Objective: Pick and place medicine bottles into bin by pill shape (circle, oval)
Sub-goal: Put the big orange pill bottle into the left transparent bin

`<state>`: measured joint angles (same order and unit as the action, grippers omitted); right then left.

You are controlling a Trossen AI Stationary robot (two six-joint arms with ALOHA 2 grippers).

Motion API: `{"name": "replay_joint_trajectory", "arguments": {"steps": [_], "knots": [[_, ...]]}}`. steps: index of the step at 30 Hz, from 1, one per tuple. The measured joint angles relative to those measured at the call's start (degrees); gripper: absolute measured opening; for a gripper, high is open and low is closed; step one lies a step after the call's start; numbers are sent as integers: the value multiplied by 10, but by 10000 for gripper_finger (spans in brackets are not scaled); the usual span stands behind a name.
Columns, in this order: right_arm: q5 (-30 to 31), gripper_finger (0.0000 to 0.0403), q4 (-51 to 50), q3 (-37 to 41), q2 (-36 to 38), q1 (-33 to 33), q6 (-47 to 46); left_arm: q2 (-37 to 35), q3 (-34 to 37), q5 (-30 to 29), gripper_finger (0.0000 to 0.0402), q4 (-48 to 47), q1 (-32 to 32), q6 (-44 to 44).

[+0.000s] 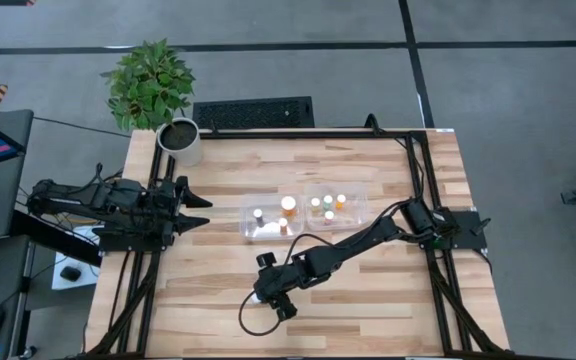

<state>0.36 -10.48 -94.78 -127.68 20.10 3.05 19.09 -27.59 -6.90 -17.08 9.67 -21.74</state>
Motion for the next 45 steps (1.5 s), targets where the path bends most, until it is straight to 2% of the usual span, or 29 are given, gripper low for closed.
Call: {"name": "replay_joint_trajectory", "arguments": {"steps": [5,10,18,24,31,35,45], "knots": [[0,206,1,0,0,0,2,0,0,0,235,0,0,0],[-1,212,-6,0,11,-4,12,0,0,0,235,0,0,-1],[0,216,-76,1,108,-36,60,0,0,0,235,-1,0,-2],[26,216,-139,0,195,-85,79,0,0,0,235,-3,0,-1],[17,218,-175,4,228,-142,87,0,0,0,235,-3,0,9],[-59,215,-110,61,226,-174,95,0,0,0,235,-2,0,19],[-64,219,113,205,227,-223,70,0,0,0,235,0,0,32]]}}
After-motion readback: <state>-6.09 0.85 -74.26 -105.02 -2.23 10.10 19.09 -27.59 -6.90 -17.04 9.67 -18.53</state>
